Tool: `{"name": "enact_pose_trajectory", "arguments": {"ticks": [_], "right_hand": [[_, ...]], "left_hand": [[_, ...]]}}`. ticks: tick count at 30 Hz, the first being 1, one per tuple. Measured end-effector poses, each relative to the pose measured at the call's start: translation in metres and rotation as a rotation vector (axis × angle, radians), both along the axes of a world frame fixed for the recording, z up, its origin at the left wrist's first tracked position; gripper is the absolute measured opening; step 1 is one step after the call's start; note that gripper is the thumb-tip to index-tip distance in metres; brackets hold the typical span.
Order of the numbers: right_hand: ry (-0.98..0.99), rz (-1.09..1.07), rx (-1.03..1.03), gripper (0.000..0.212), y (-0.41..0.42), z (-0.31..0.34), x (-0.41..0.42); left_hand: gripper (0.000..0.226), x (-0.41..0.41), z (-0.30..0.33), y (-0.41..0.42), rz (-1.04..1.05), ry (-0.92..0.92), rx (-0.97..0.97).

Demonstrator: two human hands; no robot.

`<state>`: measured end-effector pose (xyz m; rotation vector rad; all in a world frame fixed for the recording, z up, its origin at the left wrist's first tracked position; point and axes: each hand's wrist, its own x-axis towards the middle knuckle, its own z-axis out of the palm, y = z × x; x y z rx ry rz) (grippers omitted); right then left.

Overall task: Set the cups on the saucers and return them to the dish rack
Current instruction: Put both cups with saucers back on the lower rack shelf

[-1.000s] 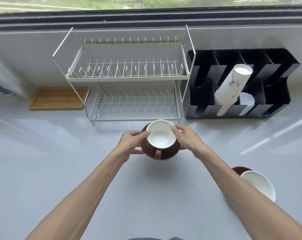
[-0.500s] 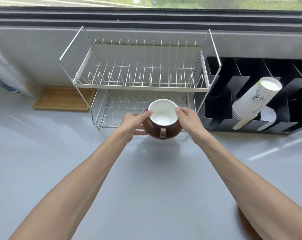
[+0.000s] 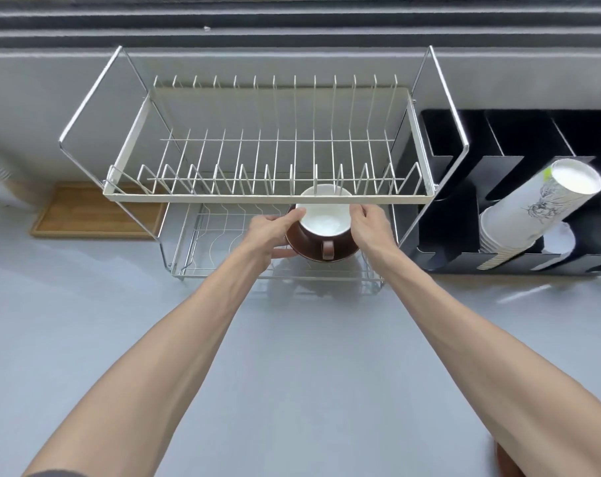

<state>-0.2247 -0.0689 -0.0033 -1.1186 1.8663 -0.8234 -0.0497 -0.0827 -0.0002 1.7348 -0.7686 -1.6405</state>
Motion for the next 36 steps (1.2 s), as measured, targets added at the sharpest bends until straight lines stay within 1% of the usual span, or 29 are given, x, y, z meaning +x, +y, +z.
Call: {"name": "enact_pose_trajectory", "arguments": {"ticks": [2,3,4,6,8,9,12,16,19,21,24,26,28,31,34,36], "right_hand": [[-0.001,-0.013,0.022,0.036,-0.006,-0.003,-0.002],[-0.008,-0.002,0.034,0.033,-0.009,-0.006,-0.003],[-0.012,0.014,0.039,0.034,-0.010,-0.007,-0.004],[-0.003,0.029,0.052,0.042,-0.013,-0.010,-0.005],[-0.001,0.032,0.051,0.042,-0.015,-0.013,-0.007],[-0.005,0.032,0.046,0.040,-0.016,-0.014,-0.007],[-0.019,0.024,0.030,0.039,-0.017,-0.013,-0.008],[-0.011,0.008,0.033,0.038,-0.021,-0.016,-0.008],[-0.029,0.005,0.020,0.035,-0.021,-0.017,-0.010],[-0.025,0.015,0.012,0.036,-0.020,-0.016,-0.010],[0.006,0.035,0.010,0.042,-0.017,-0.014,-0.009],[0.041,0.060,0.011,0.044,-0.015,-0.012,-0.010],[0.082,0.091,-0.043,0.041,-0.011,-0.006,-0.010],[0.135,0.142,-0.183,0.036,-0.001,0.001,-0.008],[0.252,0.175,-0.228,0.030,0.017,0.005,-0.005],[0.322,0.218,-0.225,0.034,0.031,0.011,-0.003]], "left_hand": [[0.076,-0.002,-0.004,-0.007,0.006,0.010,0.008],[0.078,-0.003,-0.006,-0.010,0.005,0.012,0.012],[0.075,-0.004,-0.008,-0.013,-0.001,0.009,0.015],[0.063,-0.006,-0.012,-0.016,-0.014,0.008,0.027],[0.047,-0.009,-0.015,-0.017,-0.025,0.002,0.037],[0.044,-0.009,-0.016,-0.018,-0.027,0.004,0.041],[0.045,-0.010,-0.019,-0.021,-0.036,-0.006,0.042],[0.039,-0.010,-0.022,-0.025,-0.047,-0.013,0.023],[0.042,-0.011,-0.023,-0.025,-0.054,-0.020,0.023],[0.045,-0.011,-0.023,-0.026,-0.059,-0.020,0.021],[0.044,-0.011,-0.021,-0.022,-0.091,-0.044,0.002],[0.039,-0.011,-0.018,-0.020,-0.120,-0.085,-0.013],[0.036,-0.012,-0.012,-0.017,-0.133,-0.136,-0.027],[0.052,-0.009,-0.002,-0.011,-0.159,-0.253,-0.075],[0.059,-0.003,0.007,0.003,-0.239,-0.459,-0.201],[0.058,0.001,0.014,0.016,-0.330,-0.616,-0.271]]}}
